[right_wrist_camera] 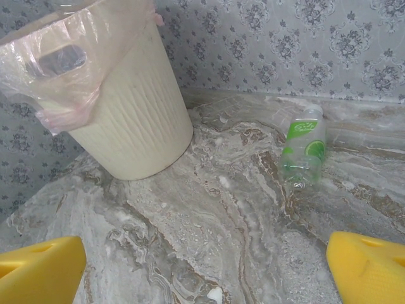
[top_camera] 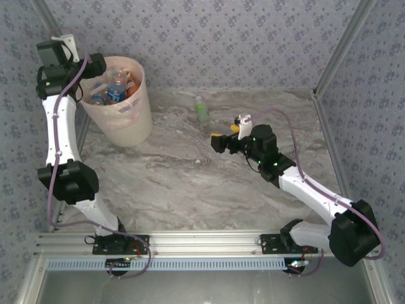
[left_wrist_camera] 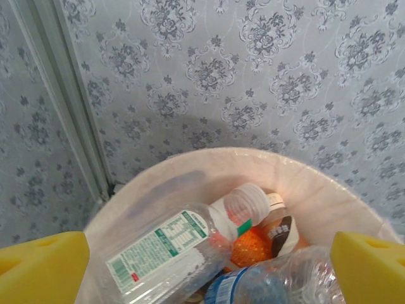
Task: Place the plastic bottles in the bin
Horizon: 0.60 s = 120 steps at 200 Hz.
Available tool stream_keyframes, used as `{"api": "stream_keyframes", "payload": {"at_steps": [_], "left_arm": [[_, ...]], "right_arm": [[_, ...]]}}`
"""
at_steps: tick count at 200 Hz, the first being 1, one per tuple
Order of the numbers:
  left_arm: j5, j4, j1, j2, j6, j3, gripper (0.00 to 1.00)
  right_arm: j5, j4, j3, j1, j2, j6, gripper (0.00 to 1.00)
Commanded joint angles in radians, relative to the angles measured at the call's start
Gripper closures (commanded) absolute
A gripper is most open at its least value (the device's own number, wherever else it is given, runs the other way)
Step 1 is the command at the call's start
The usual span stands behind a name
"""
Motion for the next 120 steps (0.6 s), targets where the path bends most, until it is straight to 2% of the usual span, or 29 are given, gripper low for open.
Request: {"api": "stream_keyframes", "payload": {"at_steps": [1,67,120], "left_arm": [[0.013,-0.006,-0.035,-0.026,-0.132,-0.020,0.02],[0.009,-0.088,-0.182,0.071,-0.167,0.031,0.02],[0.034,-0.019,-0.269,-0.018,-0.245,-0.063,0.02]], "right_arm": [[0.048,-0.022,0.039,0.007,0.006,-0.003,0.00],[0.082,-0.073,0.048,0.007,0.008,0.023,0.00],[0.086,-0.081,0.038,0.007,0.007,0.023,0.00]]}}
